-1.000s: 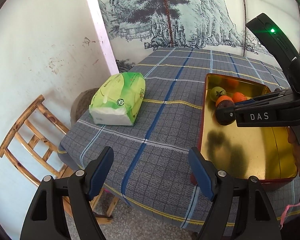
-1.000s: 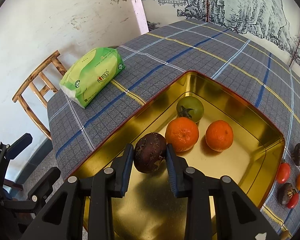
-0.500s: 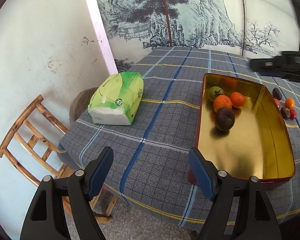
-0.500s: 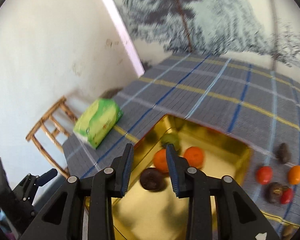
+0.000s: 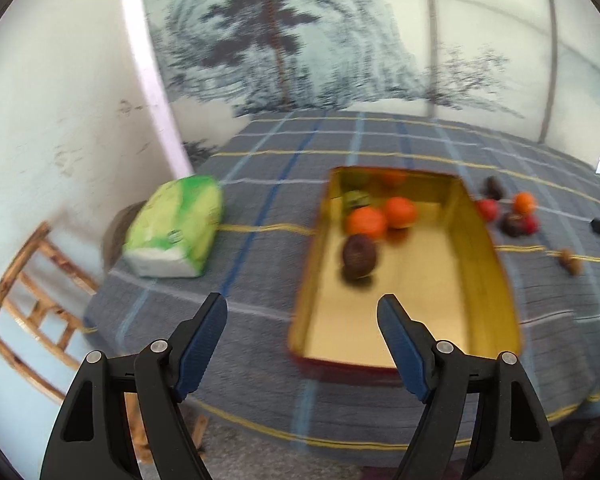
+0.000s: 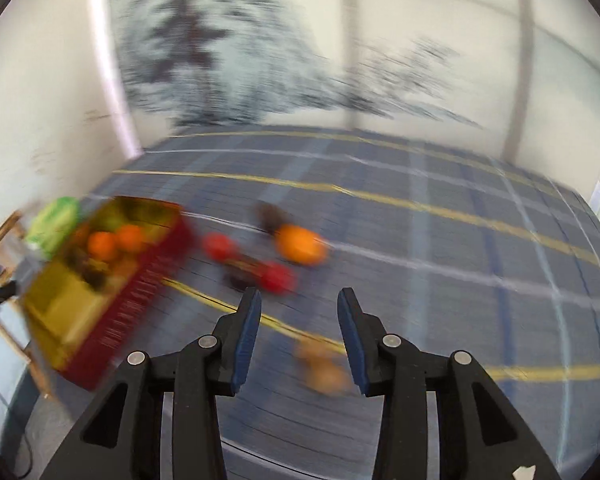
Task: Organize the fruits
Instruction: 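Move the left gripper to the fruits and grasp a brown mangosteen, then carry the mangosteen in the left gripper toward the tin while the right gripper grasps a red tomato, then lower the mangosteen into the gold tin and open the left gripper, then carry the red tomato in the right gripper into the tin and release it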
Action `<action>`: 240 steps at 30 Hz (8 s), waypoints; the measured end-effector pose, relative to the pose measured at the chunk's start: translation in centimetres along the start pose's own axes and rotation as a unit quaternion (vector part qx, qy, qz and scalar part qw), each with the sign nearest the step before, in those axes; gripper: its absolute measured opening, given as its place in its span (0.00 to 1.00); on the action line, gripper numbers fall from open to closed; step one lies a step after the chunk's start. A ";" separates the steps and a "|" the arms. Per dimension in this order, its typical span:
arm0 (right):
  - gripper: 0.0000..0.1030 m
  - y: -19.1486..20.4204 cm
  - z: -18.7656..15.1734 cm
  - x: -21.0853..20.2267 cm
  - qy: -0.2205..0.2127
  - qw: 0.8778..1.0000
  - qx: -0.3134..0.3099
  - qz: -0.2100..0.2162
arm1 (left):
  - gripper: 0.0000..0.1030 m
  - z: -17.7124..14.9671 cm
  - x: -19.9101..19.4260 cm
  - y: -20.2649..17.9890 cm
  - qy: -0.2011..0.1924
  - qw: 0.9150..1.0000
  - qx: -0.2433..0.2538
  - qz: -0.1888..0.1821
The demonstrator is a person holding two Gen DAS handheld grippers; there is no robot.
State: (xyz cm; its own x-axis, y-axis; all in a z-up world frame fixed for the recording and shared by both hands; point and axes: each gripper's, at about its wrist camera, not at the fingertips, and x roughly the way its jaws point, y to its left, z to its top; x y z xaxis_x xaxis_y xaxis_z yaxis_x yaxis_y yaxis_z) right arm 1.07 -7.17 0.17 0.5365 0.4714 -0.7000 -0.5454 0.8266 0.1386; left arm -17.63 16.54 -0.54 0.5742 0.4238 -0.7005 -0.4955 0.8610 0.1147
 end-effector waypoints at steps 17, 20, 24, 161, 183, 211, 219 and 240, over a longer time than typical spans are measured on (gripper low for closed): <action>0.39 -11.6 -5.8 0.8 0.025 0.995 0.080 -0.060 | 0.74 5.8 -0.5 -12.8 0.020 0.976 0.149 -0.160; 0.39 -12.0 -6.0 1.2 0.025 0.994 0.094 -0.044 | 0.66 6.9 -0.3 -15.3 0.020 0.964 0.193 -0.183; 0.43 -12.8 -6.3 1.0 0.020 0.993 0.115 -0.019 | 0.49 8.4 0.9 -18.3 0.038 0.940 0.250 -0.229; 0.24 3.9 1.2 -2.6 0.039 0.982 -0.069 0.173 | 0.38 2.0 6.3 -7.8 0.078 0.991 0.031 -0.106; 0.24 5.0 0.6 -2.7 0.045 0.980 -0.074 0.177 | 0.38 1.3 6.9 -7.5 0.078 0.992 0.040 -0.092; 0.24 8.3 1.8 -2.1 0.054 0.975 -0.100 0.190 | 0.39 0.7 5.6 -7.1 0.058 0.994 0.048 -0.080; 0.24 11.0 3.0 -0.9 0.060 0.970 -0.119 0.205 | 0.52 0.4 4.8 -6.3 0.049 0.995 0.041 -0.075; 0.24 17.6 4.4 6.3 0.108 0.961 -0.138 0.215 | 0.62 -0.4 4.5 -3.9 0.046 0.997 0.013 -0.061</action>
State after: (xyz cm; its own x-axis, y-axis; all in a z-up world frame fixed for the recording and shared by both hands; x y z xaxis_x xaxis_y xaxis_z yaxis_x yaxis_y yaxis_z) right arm -2.34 11.72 1.32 0.0929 0.6521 -0.7524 -0.8528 0.4421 0.2779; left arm -13.40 15.00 -4.43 0.5660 0.2894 -0.7720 -0.4082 0.9119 0.0426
